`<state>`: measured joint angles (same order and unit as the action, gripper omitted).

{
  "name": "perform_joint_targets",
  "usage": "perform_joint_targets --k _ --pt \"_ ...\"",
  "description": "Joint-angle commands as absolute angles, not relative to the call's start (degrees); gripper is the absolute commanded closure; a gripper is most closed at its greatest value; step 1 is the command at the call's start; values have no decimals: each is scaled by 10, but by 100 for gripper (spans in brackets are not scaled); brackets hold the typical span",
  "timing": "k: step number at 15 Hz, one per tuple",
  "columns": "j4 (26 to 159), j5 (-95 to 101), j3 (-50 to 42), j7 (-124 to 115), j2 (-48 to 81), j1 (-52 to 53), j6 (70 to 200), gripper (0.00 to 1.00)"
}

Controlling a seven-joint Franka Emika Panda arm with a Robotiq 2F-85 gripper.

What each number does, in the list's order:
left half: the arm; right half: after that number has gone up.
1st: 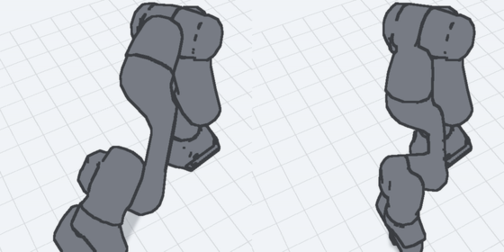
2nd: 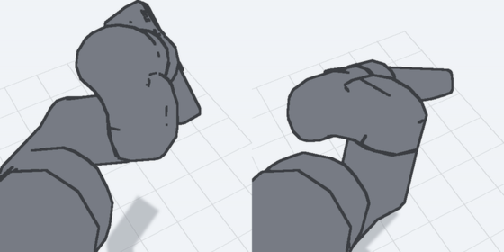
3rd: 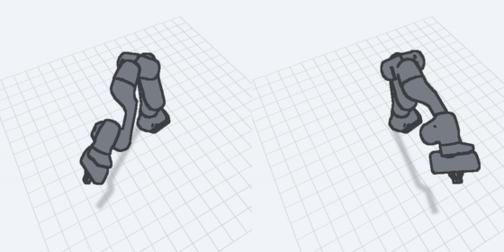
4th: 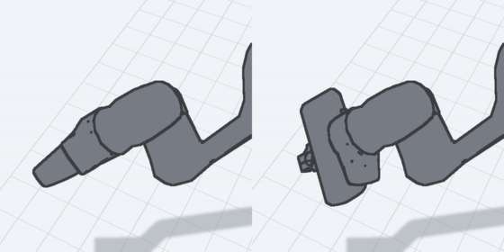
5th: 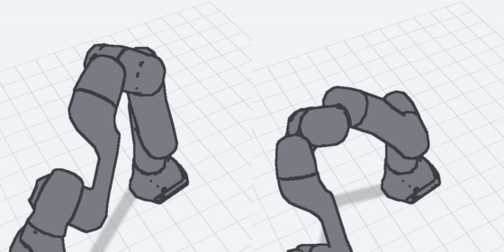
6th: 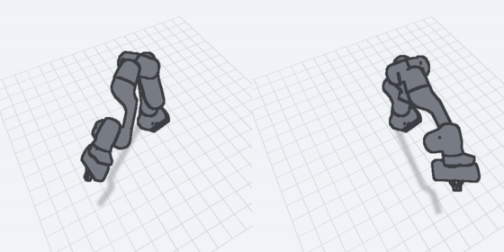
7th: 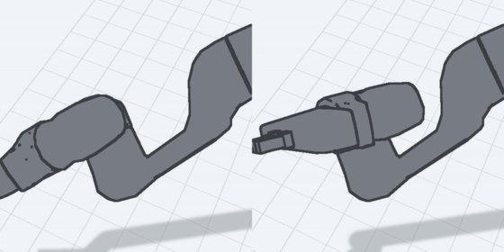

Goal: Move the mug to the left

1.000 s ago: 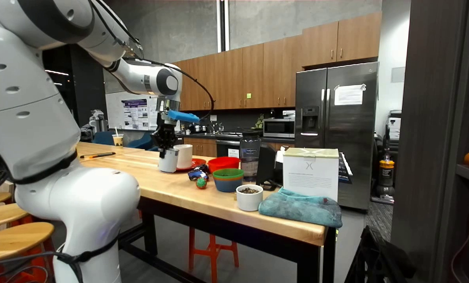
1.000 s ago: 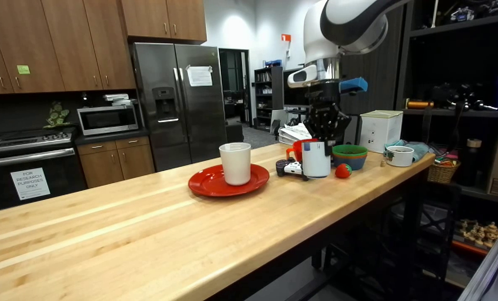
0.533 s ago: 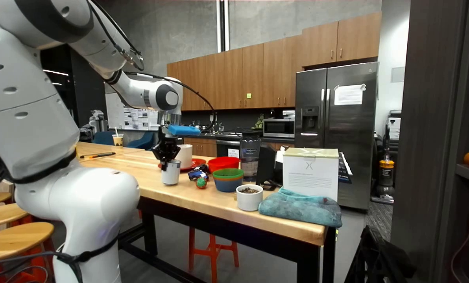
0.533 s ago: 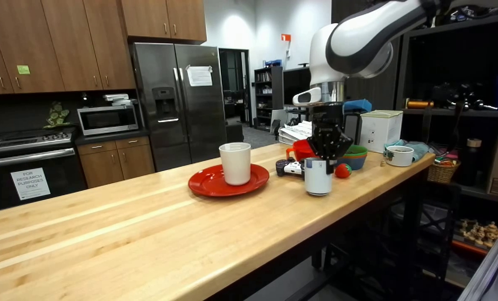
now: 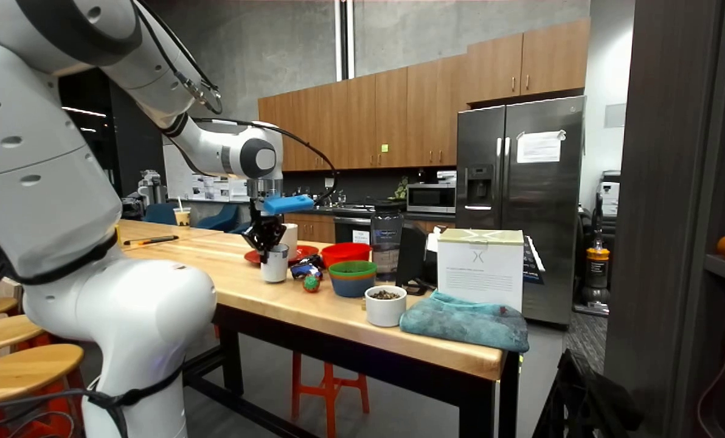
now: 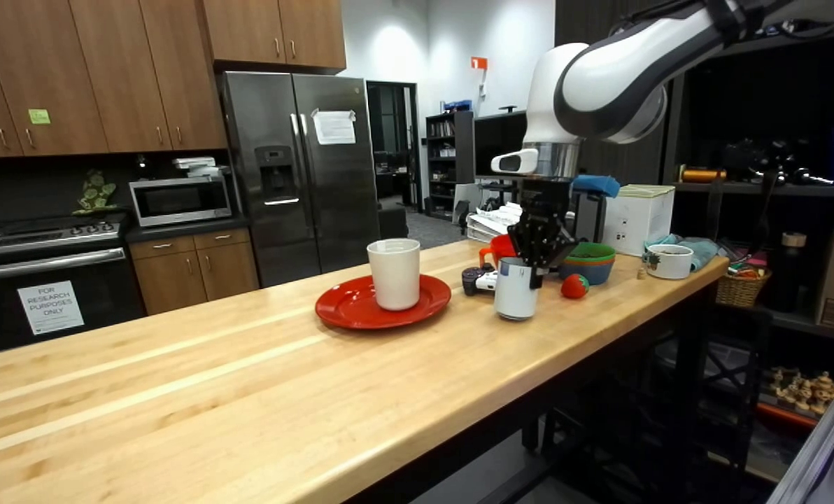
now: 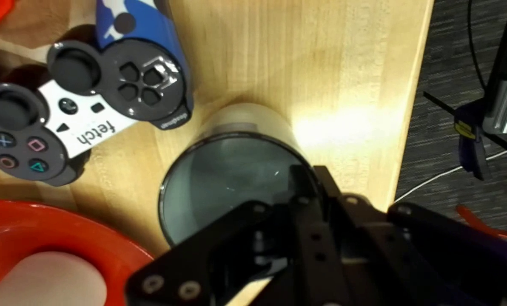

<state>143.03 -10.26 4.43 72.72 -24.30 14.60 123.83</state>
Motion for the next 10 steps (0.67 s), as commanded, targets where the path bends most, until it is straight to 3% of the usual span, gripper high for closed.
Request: perform_joint_targets --k 1,2,4,10 --pt "1438 -86 38 719 -250 144 1261 92" --pt "1437 -84 37 717 -250 143 1263 67" --pt "1430 -78 34 718 -248 142 1262 67" --pt "1397 -73 26 716 -242 137 1261 29"
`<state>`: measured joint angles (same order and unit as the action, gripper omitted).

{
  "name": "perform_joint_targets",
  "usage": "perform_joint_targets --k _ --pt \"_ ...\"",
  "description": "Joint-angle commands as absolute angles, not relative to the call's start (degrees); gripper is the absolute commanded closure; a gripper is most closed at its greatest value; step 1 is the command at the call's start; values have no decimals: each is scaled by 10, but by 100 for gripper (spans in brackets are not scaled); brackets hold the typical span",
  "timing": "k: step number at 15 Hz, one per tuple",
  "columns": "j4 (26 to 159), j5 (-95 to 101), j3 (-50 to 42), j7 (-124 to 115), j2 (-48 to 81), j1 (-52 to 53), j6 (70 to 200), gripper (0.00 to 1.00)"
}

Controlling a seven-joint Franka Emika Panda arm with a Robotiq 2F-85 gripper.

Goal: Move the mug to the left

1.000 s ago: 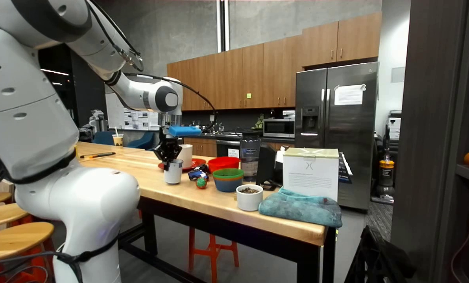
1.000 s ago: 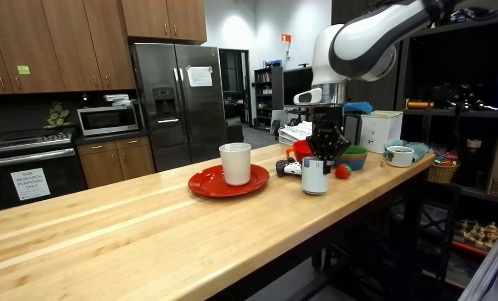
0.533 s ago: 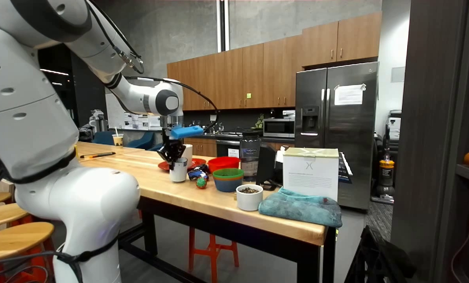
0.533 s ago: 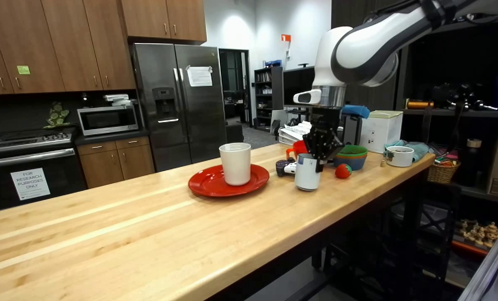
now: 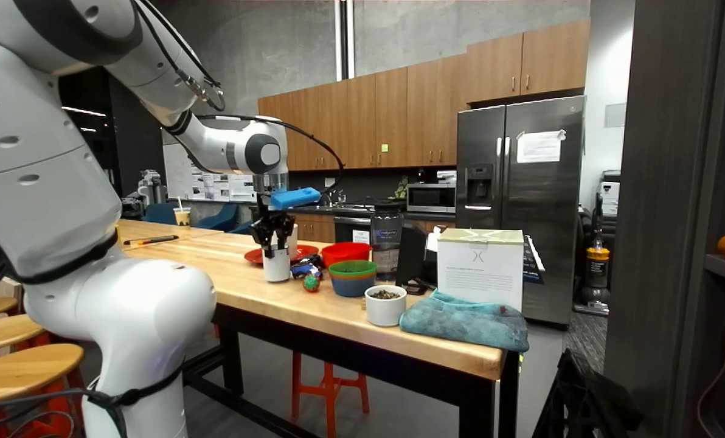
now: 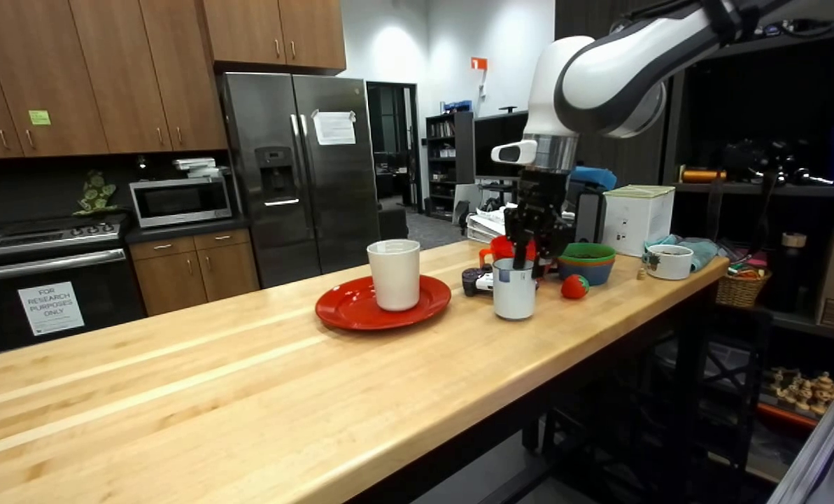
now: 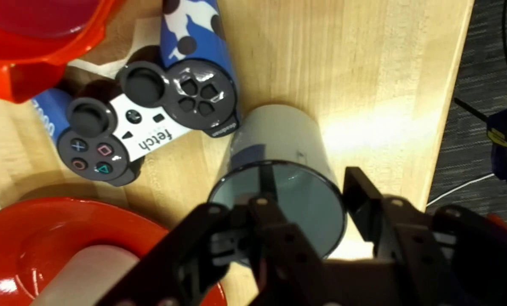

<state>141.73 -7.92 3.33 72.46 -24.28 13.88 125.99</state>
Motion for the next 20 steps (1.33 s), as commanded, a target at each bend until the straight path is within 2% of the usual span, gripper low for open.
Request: perform_joint_targets --k 1,4,5,11,20 --pt "1387 -74 24 715 -242 137 1257 23" --pt "1352 -73 17 710 -240 134 1244 2" --pt "1339 -72 15 707 -239 131 1244 1" --pt "1289 -42 0 615 -225 75 1292 0" --pt "1295 87 -46 420 -226 -36 1297 0"
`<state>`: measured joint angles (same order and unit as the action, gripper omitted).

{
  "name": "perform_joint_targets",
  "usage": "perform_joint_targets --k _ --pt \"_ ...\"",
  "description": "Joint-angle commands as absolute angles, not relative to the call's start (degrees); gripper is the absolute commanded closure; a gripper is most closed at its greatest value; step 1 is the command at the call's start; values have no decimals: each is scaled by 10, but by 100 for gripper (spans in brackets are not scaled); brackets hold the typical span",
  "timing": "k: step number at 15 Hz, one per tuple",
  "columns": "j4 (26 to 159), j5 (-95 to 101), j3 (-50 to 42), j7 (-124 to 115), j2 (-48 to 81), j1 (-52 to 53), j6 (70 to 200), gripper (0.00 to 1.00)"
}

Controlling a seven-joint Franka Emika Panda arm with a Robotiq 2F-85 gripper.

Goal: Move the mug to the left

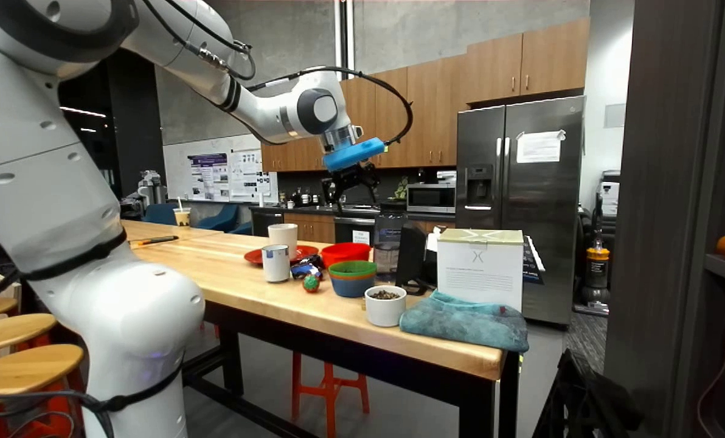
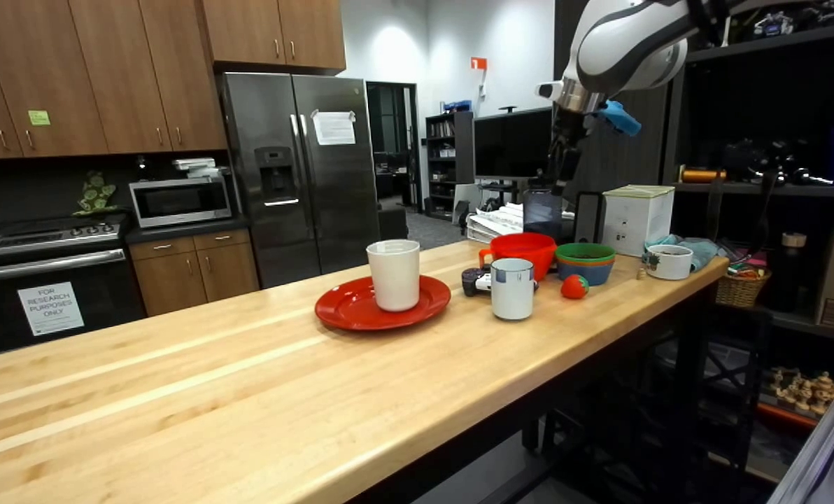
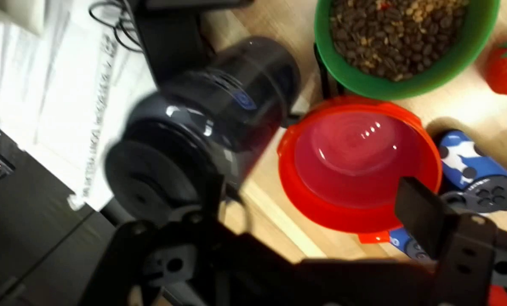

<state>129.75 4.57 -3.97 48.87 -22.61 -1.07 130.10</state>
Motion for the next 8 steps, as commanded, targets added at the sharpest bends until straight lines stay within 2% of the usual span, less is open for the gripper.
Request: perform_joint_targets --k 1,8 --pt "1296 66 -54 460 -226 -9 1299 0" --pt "1297 82 -58 426 -226 -21 1299 0"
